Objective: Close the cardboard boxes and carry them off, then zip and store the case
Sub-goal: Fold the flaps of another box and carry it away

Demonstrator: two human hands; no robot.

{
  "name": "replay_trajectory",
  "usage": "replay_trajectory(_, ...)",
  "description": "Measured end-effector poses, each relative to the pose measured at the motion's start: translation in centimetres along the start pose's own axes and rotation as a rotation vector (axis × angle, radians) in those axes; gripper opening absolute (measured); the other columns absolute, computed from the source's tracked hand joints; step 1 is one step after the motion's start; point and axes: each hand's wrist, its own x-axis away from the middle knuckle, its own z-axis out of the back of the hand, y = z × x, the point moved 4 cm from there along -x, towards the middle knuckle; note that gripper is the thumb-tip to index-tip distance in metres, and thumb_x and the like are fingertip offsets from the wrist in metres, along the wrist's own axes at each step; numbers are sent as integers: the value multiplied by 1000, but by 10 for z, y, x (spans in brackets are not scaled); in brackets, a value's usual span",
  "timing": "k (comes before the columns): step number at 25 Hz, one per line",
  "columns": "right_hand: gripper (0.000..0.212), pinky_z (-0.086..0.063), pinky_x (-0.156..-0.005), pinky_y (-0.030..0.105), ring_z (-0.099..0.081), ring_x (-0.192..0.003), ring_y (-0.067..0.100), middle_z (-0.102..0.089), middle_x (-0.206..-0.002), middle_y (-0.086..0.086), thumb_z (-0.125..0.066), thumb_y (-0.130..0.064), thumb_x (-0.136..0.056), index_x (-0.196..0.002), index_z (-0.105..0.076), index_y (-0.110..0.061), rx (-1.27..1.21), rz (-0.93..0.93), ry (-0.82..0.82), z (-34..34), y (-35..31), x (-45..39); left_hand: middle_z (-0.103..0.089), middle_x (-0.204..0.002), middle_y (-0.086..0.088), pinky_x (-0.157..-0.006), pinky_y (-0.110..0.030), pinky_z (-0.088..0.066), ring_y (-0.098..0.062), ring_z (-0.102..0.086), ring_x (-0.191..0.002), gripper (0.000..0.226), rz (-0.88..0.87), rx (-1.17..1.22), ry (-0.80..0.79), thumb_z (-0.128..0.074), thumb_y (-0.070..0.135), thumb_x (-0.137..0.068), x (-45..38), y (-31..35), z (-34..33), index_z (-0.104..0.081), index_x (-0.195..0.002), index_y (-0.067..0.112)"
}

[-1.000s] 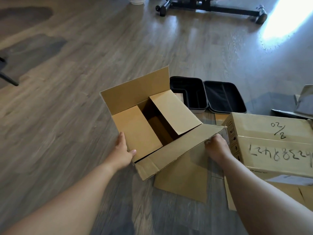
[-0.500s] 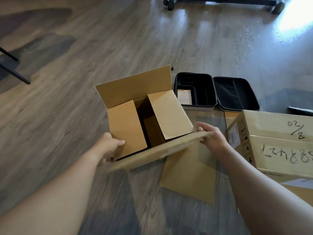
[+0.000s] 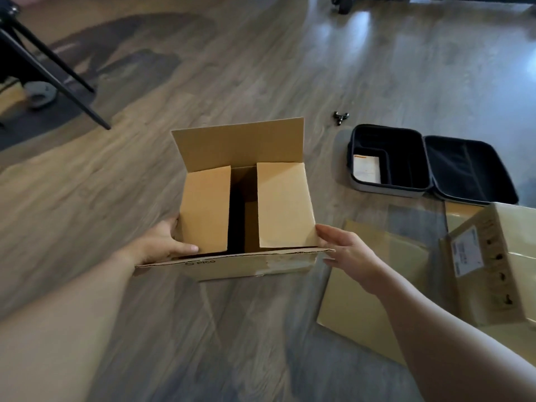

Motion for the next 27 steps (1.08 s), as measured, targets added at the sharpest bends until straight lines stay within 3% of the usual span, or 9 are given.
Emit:
replay_trajectory(2,32,-44,-93,33,-58,-108,13,-69,-124,2,-52,-17,-105,-134,-60,-29,-22,-34,-71,-9,3,-5,-43,-146,9,-117,-38,-32,-10,-43,-134,133,-9,-133,-58,-93,51,-42,4,-7,7,-24,-153,30)
replay_trajectory(5,51,-51,-100,28,-63,-120,10,-69,-128,-11,-68,-15,-97,-143,-52,-28,84,42,-189,-13,7,-9,-31,-150,13,-117,-35,-25,-11,-31,-138,140,-26,-258,-22,-94,52,-46,8,-17,5,-9,-156,34)
replay_trajectory(8,77,-49,-107,34,-60,-122,5,-65,-129,-17,-81,-13,-85,-148,-43,-34,350,86,-75,-13,17,-15,-31,-150,10,-112,-36,-31,-17,-34,-138,135,-29,-258,25,-94,40,-56,10,-20,-5,-3,-156,33)
replay_trajectory(10,83,-53,-94,34,-60,-114,7,-62,-120,-23,-85,-30,-78,-146,-39,-39,530,78,39,-19,18,-19,-22,-158,4,-116,-47,-31,-24,-29,-143,133,-20,-232,55,-91,41,-62,9,-20,-14,2,-157,31)
replay_trajectory(13,95,-51,-83,32,-51,-109,11,-46,-122,-20,-80,-58,-73,-145,-18,-45,712,75,164,-38,12,-24,4,-164,-4,-120,-51,-20,-32,-9,-150,118,20,-364,168,-76,51,-77,6,-7,-30,8,-157,27)
replay_trajectory(17,76,-38,-112,57,-26,-144,38,-16,-158,5,-51,-69,-88,-150,-15,-43,1057,120,278,-74,1,-34,7,-165,-6,-121,-58,-2,-32,10,-152,90,-182,-721,262,-51,48,-86,8,20,-53,3,-155,29)
replay_trajectory(21,58,-1,-118,68,5,-154,41,-6,-169,11,-33,-41,-102,-157,-17,-36,1299,285,208,-113,-9,-37,-6,-167,-6,-122,-52,4,-22,5,-153,79,-518,-952,258,-47,7,-89,12,49,-90,-12,-158,20)
replay_trajectory(23,58,4,-118,69,6,-156,37,-10,-170,7,-36,-28,-101,-158,-24,-31,1362,382,109,-132,-7,-36,-29,-161,-9,-122,-51,4,-24,-11,-153,56,-639,-1152,270,-46,8,-97,13,59,-104,-35,-152,13)
replay_trajectory(27,48,13,-114,69,4,-156,36,-16,-169,-5,-30,-45,-103,-147,-45,-35,1419,415,99,-143,-14,-38,-62,-135,-10,-119,-63,-4,-26,-41,-141,27,-571,-1419,325,-51,18,-100,20,63,-93,-66,-122,14)
